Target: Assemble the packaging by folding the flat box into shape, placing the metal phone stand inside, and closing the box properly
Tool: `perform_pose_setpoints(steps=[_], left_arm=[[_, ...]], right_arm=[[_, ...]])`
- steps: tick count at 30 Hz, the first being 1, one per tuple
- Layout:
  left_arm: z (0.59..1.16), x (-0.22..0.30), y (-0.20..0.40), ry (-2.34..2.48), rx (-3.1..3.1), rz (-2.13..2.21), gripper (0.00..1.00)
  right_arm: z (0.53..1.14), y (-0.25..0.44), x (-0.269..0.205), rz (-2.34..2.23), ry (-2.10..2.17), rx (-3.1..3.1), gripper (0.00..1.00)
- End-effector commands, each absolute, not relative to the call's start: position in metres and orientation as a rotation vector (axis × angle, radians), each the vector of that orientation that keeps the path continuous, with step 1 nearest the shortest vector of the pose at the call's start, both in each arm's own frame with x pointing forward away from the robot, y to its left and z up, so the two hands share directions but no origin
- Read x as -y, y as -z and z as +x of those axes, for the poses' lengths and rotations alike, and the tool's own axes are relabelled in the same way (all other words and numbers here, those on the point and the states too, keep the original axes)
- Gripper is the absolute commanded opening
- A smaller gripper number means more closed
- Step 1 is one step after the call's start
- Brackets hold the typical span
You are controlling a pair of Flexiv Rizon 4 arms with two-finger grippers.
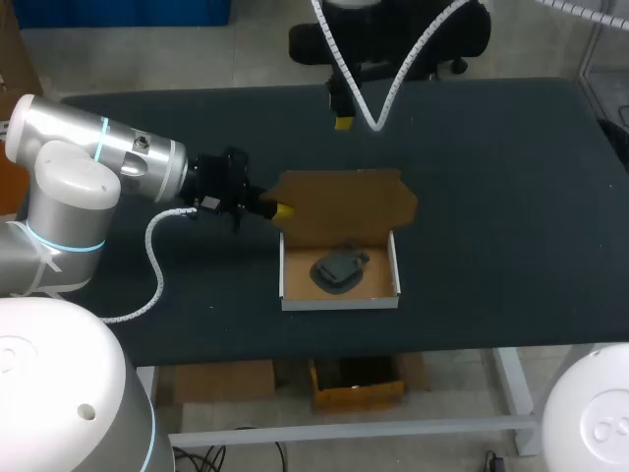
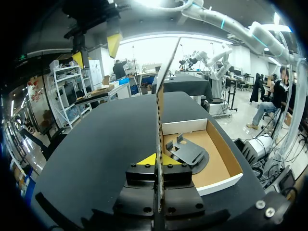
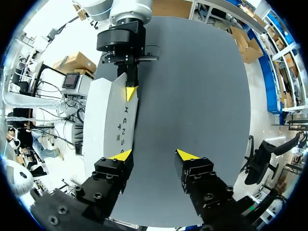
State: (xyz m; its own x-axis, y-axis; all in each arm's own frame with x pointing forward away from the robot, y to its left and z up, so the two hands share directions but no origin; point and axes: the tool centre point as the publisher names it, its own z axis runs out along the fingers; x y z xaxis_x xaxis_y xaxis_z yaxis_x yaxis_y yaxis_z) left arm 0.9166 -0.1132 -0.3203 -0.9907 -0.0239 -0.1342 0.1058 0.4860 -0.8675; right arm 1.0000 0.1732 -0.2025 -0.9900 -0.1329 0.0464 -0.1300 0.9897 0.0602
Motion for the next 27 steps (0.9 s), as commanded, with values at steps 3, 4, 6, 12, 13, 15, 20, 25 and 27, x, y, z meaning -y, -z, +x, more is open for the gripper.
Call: perform_pose_setpoints(steps=[3, 4, 6, 12, 13, 15, 20, 25, 27], left_arm=[[0.917, 0.113, 0.321, 1.531, -2.593, 0.074, 0.0], [0.917, 0.113, 0.321, 1.531, -2.593, 0.074, 0.0], [0.917, 0.113, 0.321, 1.531, -2.593, 0.074, 0.0], [0.917, 0.113, 0.321, 1.531, -2.593, 0.074, 0.0], [0.917, 0.113, 0.321, 1.531, -2.593, 0.074, 0.0], [0.917, 0.113, 0.321, 1.531, -2.593, 0.074, 0.0], [0.917, 0.113, 0.321, 1.531, -2.593, 0.074, 0.0], [0.917, 0.113, 0.321, 1.531, -2.593, 0.074, 0.0], [0.917, 0.113, 0.321, 1.531, -2.593, 0.074, 0.0]], right_arm=[[0.986, 0.213, -0.172, 0.197, 0.084, 3.109, 0.51], [0.984, 0.215, -0.171, 0.194, 0.081, 3.109, 0.5], [0.981, 0.219, -0.171, 0.187, 0.071, 3.109, 0.49], [0.969, 0.224, -0.172, 0.186, 0.059, 3.113, 0.49], [0.967, 0.224, -0.172, 0.188, 0.059, 3.113, 0.49], [0.963, 0.224, -0.172, 0.193, 0.044, 3.118, 0.49], [0.952, 0.22, -0.171, 0.193, 0.04, 3.132, 0.47], [0.942, 0.223, -0.169, 0.191, 0.044, 3.136, 0.44], [0.938, 0.224, -0.168, 0.19, 0.047, 3.135, 0.42]])
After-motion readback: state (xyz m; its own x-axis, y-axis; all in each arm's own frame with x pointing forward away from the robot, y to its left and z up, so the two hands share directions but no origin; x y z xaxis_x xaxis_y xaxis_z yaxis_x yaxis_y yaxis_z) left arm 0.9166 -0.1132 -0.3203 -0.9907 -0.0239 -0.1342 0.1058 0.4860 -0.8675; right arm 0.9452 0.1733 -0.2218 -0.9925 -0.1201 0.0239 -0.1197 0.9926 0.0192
